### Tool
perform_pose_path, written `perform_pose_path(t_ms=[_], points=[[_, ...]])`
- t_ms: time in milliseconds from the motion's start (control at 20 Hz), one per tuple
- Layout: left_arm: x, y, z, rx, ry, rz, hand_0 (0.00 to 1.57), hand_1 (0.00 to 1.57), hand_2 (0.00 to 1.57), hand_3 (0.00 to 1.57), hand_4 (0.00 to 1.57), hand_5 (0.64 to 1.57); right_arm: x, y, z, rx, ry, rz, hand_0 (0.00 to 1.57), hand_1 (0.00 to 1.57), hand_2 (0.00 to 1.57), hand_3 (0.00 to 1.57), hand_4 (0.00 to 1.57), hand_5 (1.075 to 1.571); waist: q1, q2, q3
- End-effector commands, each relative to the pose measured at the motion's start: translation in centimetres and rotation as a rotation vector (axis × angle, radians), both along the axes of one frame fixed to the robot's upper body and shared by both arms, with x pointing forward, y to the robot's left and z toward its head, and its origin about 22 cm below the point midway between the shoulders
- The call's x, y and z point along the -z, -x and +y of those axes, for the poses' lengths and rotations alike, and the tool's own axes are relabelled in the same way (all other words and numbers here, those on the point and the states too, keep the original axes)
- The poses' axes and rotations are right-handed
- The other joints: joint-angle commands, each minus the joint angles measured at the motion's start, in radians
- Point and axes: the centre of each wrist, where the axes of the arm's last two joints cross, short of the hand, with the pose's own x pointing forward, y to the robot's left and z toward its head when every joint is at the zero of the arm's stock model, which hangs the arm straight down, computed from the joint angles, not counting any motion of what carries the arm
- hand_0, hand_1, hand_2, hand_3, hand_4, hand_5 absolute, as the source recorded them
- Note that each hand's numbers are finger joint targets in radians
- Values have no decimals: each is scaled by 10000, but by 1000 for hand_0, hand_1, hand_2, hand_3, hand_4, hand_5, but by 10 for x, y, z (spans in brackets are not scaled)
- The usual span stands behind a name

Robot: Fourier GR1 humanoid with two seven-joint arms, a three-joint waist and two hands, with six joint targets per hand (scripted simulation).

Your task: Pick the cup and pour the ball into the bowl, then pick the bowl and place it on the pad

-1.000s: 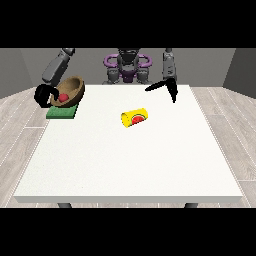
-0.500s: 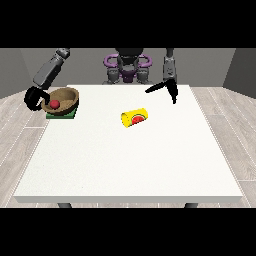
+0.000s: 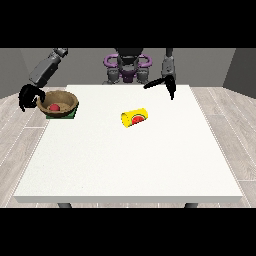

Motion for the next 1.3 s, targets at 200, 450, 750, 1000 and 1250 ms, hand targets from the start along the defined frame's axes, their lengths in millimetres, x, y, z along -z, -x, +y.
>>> perform_pose_path(t_ms=[200, 450, 750, 1000, 1250], points=[[-13, 0, 32, 78, -8, 168, 0, 0, 0, 0, 0, 1566, 17, 6, 1, -202, -140, 566, 1571, 1571, 1571, 1080, 737, 1570, 80, -195, -3], [-11, 7, -1, 140, 182, 284, 0, 0, 0, 0, 0, 1567, 33, -8, 26, -254, 776, 1127, 1571, 1571, 1571, 1014, 694, 1567, 194, -204, -2], [-21, 16, 13, 110, 139, 104, 0, 0, 0, 0, 0, 1565, -12, 26, -29, 1303, 1546, 1997, 1103, 1103, 1045, 872, 0, 1539, 131, -37, -1], [-16, 22, 10, 97, 357, -305, 0, 0, 0, 0, 0, 1566, -28, 20, -29, 1587, 2165, 1707, 0, 0, 429, 263, 0, 1481, 160, 168, -5], [-44, 32, 14, -96, 320, -516, 0, 0, 0, 0, 0, 1568, -45, 17, -31, 1432, 2129, 1350, 0, 0, 357, 259, 0, 1489, -58, 369, 7]])
